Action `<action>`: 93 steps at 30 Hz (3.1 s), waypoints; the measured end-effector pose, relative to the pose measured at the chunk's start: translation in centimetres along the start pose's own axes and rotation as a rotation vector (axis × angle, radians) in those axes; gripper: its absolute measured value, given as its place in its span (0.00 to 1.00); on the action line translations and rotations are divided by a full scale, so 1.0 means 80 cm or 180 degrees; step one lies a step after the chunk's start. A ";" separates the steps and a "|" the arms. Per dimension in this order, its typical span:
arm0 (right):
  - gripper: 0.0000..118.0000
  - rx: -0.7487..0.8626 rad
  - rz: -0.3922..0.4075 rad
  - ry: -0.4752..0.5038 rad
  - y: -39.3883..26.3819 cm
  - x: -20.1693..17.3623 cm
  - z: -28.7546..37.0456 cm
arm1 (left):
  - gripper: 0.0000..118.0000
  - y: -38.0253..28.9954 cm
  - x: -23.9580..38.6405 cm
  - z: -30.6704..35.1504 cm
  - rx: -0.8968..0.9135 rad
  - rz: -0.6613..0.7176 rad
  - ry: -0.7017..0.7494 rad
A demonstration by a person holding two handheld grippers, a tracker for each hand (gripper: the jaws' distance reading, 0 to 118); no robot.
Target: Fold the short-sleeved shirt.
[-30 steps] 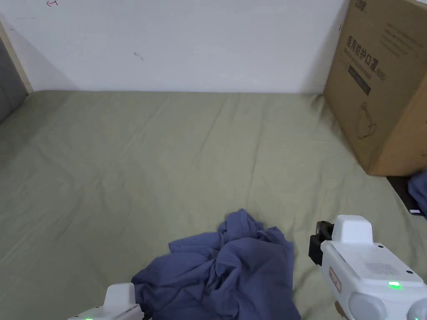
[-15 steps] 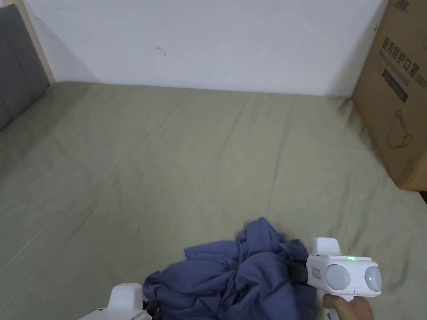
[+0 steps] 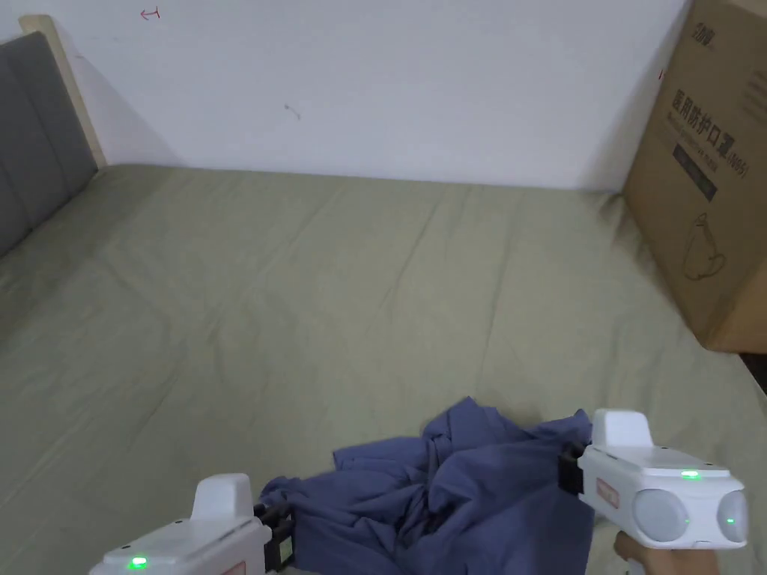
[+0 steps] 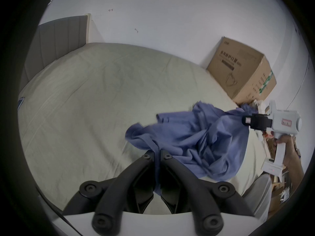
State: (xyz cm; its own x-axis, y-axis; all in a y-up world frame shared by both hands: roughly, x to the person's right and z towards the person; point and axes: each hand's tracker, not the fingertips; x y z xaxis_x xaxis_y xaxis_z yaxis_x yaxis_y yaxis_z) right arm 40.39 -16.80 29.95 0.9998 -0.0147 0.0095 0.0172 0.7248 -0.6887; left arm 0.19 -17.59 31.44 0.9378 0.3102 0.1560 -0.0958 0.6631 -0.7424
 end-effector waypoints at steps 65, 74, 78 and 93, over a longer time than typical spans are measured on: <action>0.05 0.0120 -0.0774 0.0245 -0.082 0.016 0.052 | 0.03 0.023 -0.161 0.032 0.0254 -0.0119 0.0962; 0.05 -0.0127 -0.1103 0.0133 -0.173 0.025 0.089 | 0.03 -0.052 -0.166 0.071 0.0080 0.0009 0.1009; 0.05 -0.0427 -0.0953 -0.0073 -0.199 0.018 0.081 | 0.03 -0.079 -0.168 0.068 -0.0140 0.0044 0.1049; 0.63 -0.0541 -0.0784 -0.0448 -0.177 -0.004 0.072 | 0.81 -0.066 -0.155 0.053 -0.0258 0.0405 0.1041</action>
State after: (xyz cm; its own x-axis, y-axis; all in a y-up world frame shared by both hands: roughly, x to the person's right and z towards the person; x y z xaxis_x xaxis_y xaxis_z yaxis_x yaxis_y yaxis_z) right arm 39.82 -23.10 43.86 0.9565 -0.0715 0.2828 0.2697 0.5859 -0.7642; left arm -12.34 -22.02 36.19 0.9785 0.1438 -0.1480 -0.2042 0.5729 -0.7938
